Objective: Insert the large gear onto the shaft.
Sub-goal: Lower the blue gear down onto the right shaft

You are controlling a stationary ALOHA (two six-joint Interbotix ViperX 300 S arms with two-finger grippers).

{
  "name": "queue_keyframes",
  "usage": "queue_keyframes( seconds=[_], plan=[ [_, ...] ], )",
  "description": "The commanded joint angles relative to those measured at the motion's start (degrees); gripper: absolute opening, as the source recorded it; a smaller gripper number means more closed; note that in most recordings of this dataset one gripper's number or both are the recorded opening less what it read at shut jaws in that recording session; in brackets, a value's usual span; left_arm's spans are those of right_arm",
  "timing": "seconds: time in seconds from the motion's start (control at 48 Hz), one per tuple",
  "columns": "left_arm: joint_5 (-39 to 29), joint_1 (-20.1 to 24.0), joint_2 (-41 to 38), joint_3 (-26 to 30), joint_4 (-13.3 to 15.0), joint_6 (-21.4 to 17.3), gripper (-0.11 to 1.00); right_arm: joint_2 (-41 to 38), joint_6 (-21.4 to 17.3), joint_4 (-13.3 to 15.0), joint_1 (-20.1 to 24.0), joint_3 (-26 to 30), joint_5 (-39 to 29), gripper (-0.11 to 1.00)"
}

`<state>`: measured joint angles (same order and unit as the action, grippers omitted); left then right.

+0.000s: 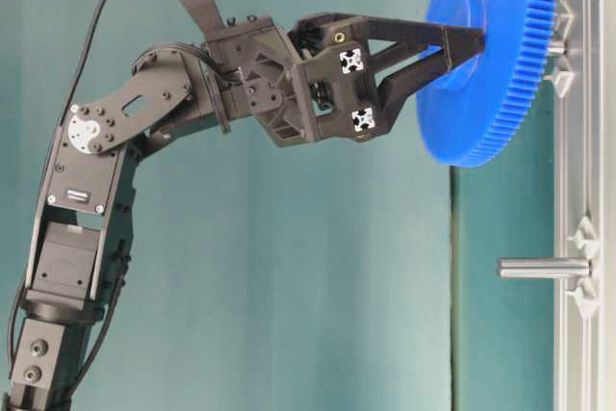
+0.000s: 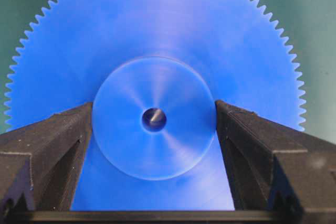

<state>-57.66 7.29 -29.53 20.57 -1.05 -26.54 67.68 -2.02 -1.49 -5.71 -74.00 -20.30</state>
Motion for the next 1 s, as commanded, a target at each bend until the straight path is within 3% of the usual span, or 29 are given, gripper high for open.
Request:
queue_keyframes(
  seconds=[0.0, 0.98],
  plan=[
    [0.62, 0.44, 0.79, -0.53, -0.18, -0.09, 0.83, -0.44, -0.53, 0.0, 0.0, 0.53, 0.44, 0.09],
    [1.23, 0.7, 3.16, -3.87, -0.18, 1.85, 0.84, -0.44, -0.62, -0.09, 0.0, 0.62, 0.44, 0.09]
  ],
)
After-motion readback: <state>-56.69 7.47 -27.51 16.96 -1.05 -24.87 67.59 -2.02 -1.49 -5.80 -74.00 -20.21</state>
